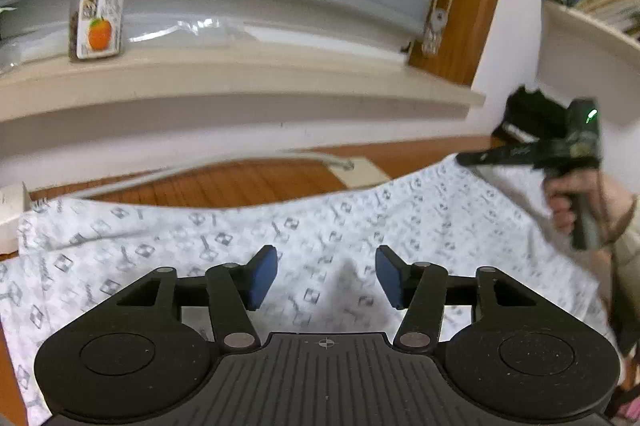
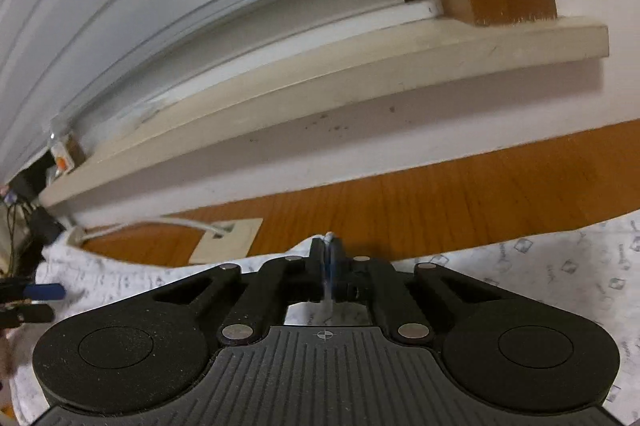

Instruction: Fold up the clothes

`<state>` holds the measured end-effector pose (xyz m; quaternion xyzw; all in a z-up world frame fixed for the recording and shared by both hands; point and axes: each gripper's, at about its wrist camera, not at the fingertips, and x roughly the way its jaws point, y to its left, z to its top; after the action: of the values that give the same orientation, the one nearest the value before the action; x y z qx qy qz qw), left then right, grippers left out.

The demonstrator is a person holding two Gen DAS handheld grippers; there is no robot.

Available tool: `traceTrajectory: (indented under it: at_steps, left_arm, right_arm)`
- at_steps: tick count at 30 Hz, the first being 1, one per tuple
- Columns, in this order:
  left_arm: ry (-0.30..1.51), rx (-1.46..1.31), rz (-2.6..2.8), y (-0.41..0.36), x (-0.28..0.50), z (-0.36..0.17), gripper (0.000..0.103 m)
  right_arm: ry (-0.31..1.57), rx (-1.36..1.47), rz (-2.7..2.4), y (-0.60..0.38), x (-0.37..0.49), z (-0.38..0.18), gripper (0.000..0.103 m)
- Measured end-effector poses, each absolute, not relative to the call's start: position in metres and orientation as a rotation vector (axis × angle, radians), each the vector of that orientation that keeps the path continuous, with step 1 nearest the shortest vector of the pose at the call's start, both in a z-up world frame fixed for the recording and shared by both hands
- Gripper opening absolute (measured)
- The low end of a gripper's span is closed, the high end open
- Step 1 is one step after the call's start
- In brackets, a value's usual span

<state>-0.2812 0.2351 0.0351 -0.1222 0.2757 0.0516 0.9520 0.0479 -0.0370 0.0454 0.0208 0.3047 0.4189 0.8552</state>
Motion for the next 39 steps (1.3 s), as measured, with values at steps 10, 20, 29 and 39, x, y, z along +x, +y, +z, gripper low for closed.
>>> traceTrajectory:
  at_steps: [10, 20, 29, 39]
  left_arm:
    - [0.589, -0.273, 0.095, 0.241, -0.277, 0.018, 0.069]
    - [0.587, -0.281, 0.082, 0.241, -0.277, 0.019, 0.072]
    - [0.497, -0.354, 0.197, 0.26, -0.304, 0.038, 0.073]
    - [0.496, -0.287, 0.279, 0.271, -0.352, 0.063, 0.037]
  right_arm:
    - [0.508, -0.248, 1.049, -0.118, -0.08, 0.056, 0.047]
    - [0.498, -0.455, 1.12, -0.137, -0.152, 0.036, 0.031]
    - [0.512, -0.518, 1.115, -0.163, -0.165, 0.045, 0.006]
    - [0.445, -0.336, 1.155, -0.153, -0.161, 0.052, 0.057]
